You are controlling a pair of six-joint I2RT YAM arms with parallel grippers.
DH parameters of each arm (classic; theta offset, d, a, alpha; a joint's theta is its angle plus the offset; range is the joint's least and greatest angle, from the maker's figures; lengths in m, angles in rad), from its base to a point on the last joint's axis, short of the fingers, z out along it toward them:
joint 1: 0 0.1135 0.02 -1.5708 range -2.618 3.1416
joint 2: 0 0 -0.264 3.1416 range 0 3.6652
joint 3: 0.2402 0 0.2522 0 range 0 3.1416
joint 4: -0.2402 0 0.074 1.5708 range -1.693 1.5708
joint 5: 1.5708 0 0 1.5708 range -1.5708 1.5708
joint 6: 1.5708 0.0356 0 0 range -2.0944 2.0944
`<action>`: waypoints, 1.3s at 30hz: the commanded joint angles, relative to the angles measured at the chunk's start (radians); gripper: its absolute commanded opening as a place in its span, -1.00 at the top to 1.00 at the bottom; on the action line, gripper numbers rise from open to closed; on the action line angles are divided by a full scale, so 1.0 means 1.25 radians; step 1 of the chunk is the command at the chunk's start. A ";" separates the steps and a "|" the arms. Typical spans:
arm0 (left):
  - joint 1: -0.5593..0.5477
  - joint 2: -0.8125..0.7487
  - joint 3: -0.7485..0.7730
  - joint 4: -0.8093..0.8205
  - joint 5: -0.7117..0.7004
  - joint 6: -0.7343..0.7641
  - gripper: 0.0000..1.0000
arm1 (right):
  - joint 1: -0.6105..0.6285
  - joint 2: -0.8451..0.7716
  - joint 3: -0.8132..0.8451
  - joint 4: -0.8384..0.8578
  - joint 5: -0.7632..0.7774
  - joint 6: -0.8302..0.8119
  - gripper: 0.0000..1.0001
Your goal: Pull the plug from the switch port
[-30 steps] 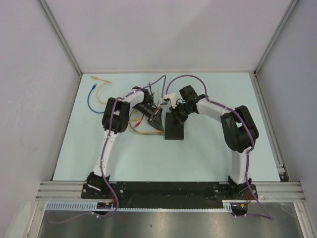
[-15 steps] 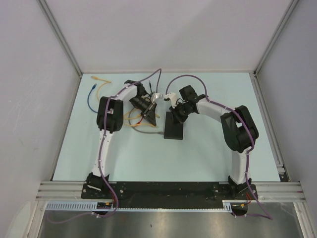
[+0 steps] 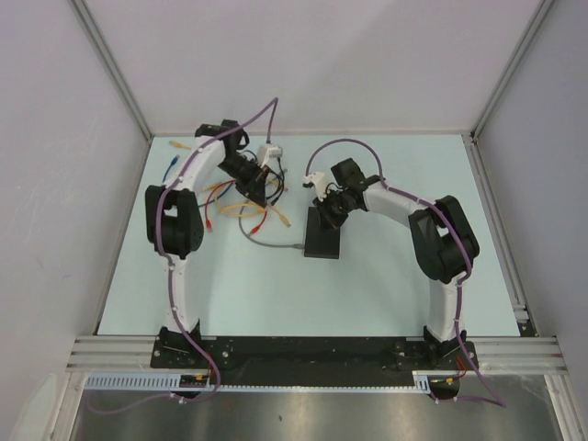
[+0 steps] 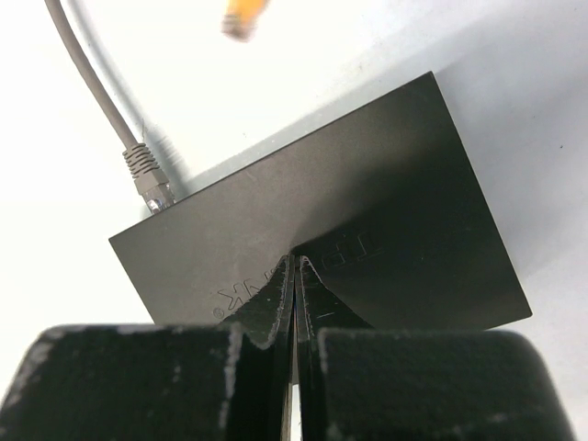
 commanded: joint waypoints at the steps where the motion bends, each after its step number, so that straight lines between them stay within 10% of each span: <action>1: 0.054 -0.071 0.043 0.121 -0.214 -0.049 1.00 | 0.019 0.036 -0.031 -0.043 0.065 -0.032 1.00; 13: 0.103 -0.063 0.024 0.372 -0.683 -0.065 0.97 | 0.026 0.033 -0.031 -0.025 0.086 -0.053 1.00; 17: 0.115 -0.038 0.014 0.380 -0.723 -0.106 0.22 | 0.025 0.032 -0.031 -0.022 0.096 -0.057 1.00; 25: 0.115 -0.072 0.114 0.283 -0.479 -0.228 -0.21 | 0.014 0.033 -0.031 -0.017 0.098 -0.051 1.00; 33: 0.102 -0.127 0.079 0.219 0.009 -0.237 -0.41 | -0.007 0.044 -0.007 -0.025 0.063 -0.011 1.00; 39: 0.025 -0.171 -0.007 0.179 0.031 -0.195 -0.47 | -0.025 0.048 0.017 -0.022 0.021 0.034 1.00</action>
